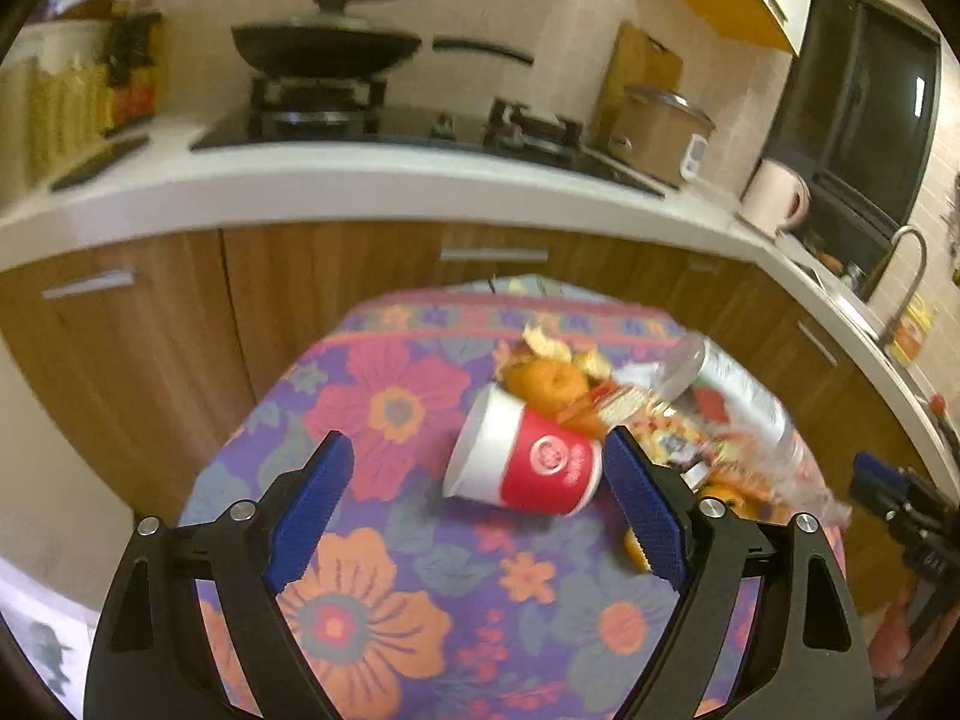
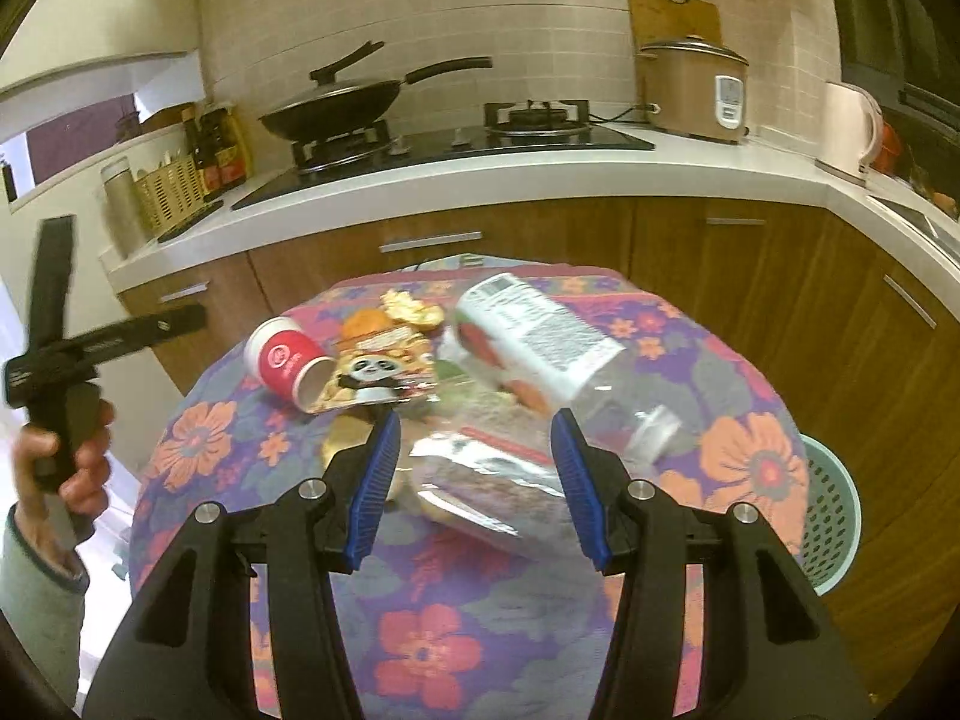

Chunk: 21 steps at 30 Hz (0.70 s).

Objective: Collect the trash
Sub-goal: 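Return to the table and grasp the red paper cup with the left tool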

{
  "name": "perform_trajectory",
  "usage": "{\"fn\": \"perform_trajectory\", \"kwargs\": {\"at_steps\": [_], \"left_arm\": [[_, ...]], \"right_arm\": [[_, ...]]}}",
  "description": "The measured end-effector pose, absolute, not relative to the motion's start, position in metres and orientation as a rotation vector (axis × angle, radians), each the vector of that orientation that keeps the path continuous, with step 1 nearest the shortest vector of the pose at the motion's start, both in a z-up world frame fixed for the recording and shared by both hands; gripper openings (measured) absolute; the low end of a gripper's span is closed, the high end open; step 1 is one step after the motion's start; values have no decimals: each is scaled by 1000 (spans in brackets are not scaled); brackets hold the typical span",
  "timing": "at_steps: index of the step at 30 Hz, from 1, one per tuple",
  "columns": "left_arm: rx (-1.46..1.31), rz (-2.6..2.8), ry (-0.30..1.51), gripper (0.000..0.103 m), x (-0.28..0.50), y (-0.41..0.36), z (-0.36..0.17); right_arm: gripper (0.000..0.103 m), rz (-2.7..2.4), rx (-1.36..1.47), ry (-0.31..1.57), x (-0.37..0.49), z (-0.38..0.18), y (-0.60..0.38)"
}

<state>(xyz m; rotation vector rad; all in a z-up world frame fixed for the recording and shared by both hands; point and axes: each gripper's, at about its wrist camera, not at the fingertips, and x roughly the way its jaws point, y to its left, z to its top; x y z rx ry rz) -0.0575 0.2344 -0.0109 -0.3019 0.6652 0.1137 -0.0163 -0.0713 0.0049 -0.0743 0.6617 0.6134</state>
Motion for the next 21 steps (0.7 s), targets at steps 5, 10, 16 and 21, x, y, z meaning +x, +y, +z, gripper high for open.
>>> {"fn": "perform_trajectory", "kwargs": {"at_steps": [5, 10, 16, 21], "left_arm": [[-324, -18, 736, 81, -34, 250, -36], [-353, -120, 792, 74, -13, 247, -53], [-396, -213, 827, 54, -1, 243, -64], [-442, -273, 839, 29, 0, 237, -73]], "right_arm": [[49, 611, -128, 671, -26, -2, -59], [49, 628, -135, 713, -36, -18, -54], [49, 638, -151, 740, -48, -31, -50], [49, 643, -140, 729, -59, -25, -63]]}}
